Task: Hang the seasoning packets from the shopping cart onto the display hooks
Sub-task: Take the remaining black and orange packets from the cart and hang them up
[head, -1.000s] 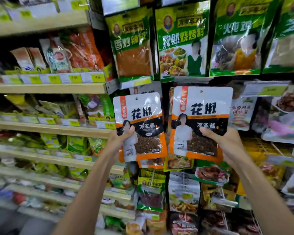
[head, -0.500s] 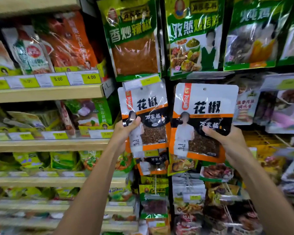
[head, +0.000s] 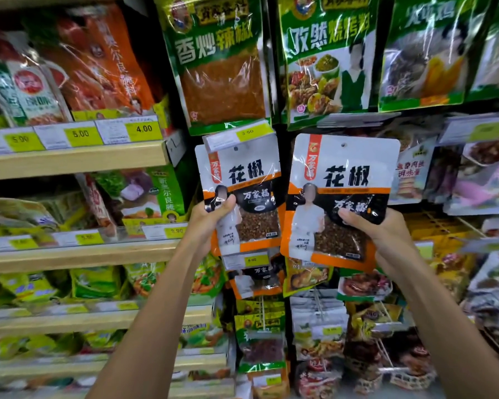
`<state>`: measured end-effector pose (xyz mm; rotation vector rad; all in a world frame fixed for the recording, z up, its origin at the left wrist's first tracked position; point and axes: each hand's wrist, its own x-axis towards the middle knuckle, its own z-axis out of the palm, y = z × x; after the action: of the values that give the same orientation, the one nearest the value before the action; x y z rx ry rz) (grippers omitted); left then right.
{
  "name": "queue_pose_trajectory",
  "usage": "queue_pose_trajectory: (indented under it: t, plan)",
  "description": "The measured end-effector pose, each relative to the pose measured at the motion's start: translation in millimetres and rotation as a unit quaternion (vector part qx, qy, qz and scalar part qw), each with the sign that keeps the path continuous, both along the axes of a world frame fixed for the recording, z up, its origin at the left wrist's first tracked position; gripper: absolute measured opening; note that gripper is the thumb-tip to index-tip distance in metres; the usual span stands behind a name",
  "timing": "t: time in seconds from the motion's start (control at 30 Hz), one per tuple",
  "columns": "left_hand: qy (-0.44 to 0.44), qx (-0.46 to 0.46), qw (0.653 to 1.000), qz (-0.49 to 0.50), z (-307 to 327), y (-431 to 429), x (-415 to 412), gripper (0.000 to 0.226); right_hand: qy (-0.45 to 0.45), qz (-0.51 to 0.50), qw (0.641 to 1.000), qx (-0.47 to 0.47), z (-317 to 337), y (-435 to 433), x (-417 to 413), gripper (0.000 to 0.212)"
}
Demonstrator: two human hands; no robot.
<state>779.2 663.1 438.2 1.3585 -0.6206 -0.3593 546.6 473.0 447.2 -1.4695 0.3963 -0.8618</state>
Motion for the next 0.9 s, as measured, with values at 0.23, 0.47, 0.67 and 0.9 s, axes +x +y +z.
queue_pose_trajectory:
  t: [0.23, 0.47, 0.67, 0.9]
  plan:
    - [0.000, 0.001, 1.000, 0.020, 10, -10, -2, 0.016, 0.000, 0.007, 1.000, 0.018, -1, 1, -4, 0.036]
    - [0.014, -0.023, 0.999, 0.025, 9, 0, -10, 0.042, 0.001, 0.002, 1.000, 0.024, -4, -2, -11, 0.053]
    - [0.009, -0.011, 1.000, 0.023, 15, 2, -11, 0.046, -0.003, 0.017, 0.999, 0.029, -3, 3, -10, 0.047]
    - [0.032, -0.012, 0.999, 0.015, 16, 1, -15, 0.067, -0.011, 0.017, 1.000, 0.023, -4, 4, -13, 0.036]
